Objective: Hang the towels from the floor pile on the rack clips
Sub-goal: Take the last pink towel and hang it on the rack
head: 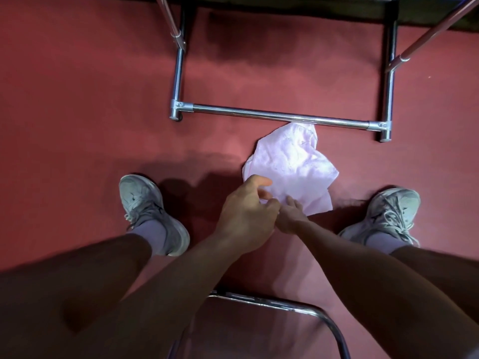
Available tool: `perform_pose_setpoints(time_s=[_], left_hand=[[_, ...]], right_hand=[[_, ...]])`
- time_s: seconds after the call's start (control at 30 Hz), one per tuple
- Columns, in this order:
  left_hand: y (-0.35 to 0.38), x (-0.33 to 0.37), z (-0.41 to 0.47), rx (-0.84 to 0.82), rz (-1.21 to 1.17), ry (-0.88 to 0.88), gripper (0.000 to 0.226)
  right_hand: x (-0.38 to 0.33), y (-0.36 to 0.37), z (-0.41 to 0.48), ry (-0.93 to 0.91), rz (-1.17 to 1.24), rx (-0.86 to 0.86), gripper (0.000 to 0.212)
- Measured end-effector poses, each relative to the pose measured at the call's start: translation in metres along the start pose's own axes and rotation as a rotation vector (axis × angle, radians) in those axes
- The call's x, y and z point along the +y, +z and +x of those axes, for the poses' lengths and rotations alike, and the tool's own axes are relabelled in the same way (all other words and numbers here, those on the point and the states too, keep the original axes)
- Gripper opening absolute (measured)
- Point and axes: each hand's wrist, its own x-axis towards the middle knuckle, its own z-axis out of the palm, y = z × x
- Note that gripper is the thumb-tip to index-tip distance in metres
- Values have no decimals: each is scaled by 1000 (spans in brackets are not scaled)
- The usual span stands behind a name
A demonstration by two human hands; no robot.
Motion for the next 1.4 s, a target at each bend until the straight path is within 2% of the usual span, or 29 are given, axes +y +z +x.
perform_pose_setpoints(time_s=[0.2, 0.33, 0.43, 0.6, 0.73, 0.9, 1.0, 1.07, 1.2, 1.33, 1.4], left_hand=[[1, 3, -2, -4, -14, -14, 39], [-4, 11, -3, -9, 5, -8, 37], [-11, 18, -6, 10, 25, 12, 35], [-20, 31, -15, 48, 37, 110, 33], [-20, 46, -21, 65, 71, 203, 33], [-22, 64, -30, 146, 182, 298, 51], [-34, 78, -38, 251, 229, 422, 62], [-50, 87, -39, 353, 242, 493, 56], [-81, 95, -31, 520, 330, 617, 13], [-85, 105, -29, 436, 242, 501, 3], [-82, 108, -26, 380, 240, 461, 18]], right_hand=[[0, -2, -14, -8, -2, 68, 44], [-4, -19, -28, -23, 218, 268, 48], [-11, -46, -48, -42, 386, 352, 44], [-21, -98, -87, -94, 567, 335, 39], [-48, -142, -140, -143, 1010, 295, 26], [-76, -199, -235, -345, 1107, 337, 27], [-77, -221, -279, -463, 1273, 269, 28], [-76, -229, -292, -551, 1429, 223, 28], [-84, -230, -290, -597, 1529, 210, 30], [-91, -231, -281, -621, 1515, 243, 43], [-93, -235, -279, -624, 1492, 288, 49]])
